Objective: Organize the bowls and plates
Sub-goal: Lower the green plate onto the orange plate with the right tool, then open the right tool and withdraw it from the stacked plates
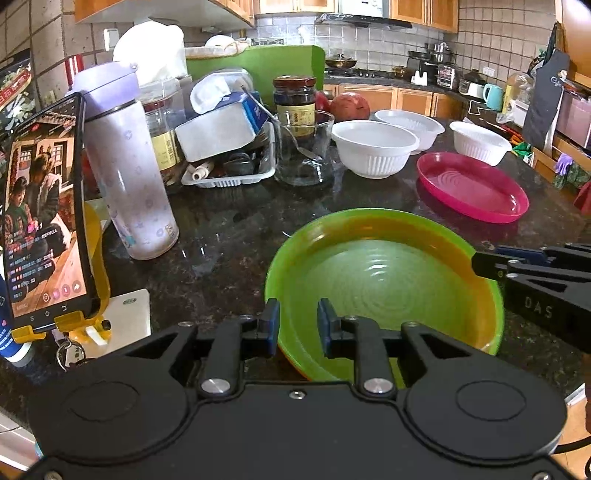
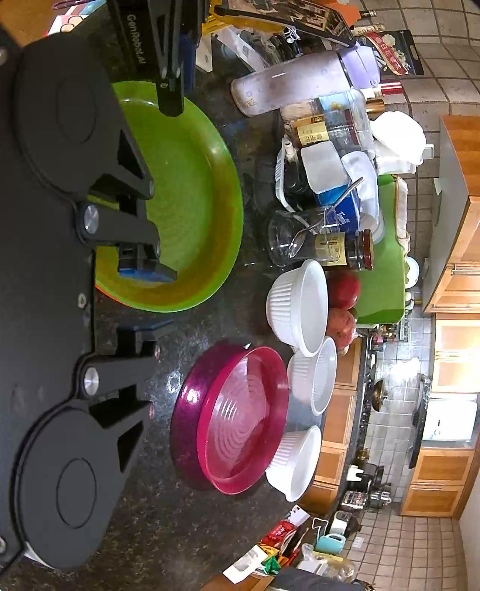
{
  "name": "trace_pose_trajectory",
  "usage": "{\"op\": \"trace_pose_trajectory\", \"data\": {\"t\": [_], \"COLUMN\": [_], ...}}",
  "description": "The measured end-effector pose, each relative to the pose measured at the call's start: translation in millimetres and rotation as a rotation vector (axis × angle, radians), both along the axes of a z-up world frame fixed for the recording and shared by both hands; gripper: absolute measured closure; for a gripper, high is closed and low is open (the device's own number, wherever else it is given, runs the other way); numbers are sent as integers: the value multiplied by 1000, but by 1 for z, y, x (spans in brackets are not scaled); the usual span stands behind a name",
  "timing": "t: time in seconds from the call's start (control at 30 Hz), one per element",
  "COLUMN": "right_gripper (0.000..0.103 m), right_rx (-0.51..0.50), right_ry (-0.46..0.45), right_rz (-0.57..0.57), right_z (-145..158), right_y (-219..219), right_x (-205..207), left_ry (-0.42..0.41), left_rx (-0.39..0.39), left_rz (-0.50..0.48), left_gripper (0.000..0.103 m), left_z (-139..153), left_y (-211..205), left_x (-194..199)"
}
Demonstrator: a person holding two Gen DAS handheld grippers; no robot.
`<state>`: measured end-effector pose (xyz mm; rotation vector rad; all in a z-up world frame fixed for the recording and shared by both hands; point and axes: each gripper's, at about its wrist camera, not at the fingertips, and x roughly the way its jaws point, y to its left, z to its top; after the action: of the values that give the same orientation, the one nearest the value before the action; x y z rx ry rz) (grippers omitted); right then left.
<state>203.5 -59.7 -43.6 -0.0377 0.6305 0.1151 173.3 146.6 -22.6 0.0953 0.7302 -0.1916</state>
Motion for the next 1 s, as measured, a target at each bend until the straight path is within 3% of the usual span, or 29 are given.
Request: {"op": "trace_pose_trajectory", "data": {"t": [0.27, 0.4, 0.67, 1.0], "right_gripper": [80, 77, 77, 74], "right_rx": [6, 10, 17, 46], "right_ry": [1, 2, -12, -21], "right_rz": [-8, -8, -24, -118], "right_z": [0, 1, 5, 6], "right_y": [-2, -2, -5, -36], "right_x": [-1, -3, -9, -24], "left_ry": [5, -6, -16, 29], "left_rx": [-9, -18, -19, -37], "left_rz": [-2, 0, 3, -20], "left_gripper": [70, 51, 51, 45], "left_z": [1, 3, 7, 11], "left_y": [-2, -3, -12, -42], "left_x": [0, -2, -2, 12]}}
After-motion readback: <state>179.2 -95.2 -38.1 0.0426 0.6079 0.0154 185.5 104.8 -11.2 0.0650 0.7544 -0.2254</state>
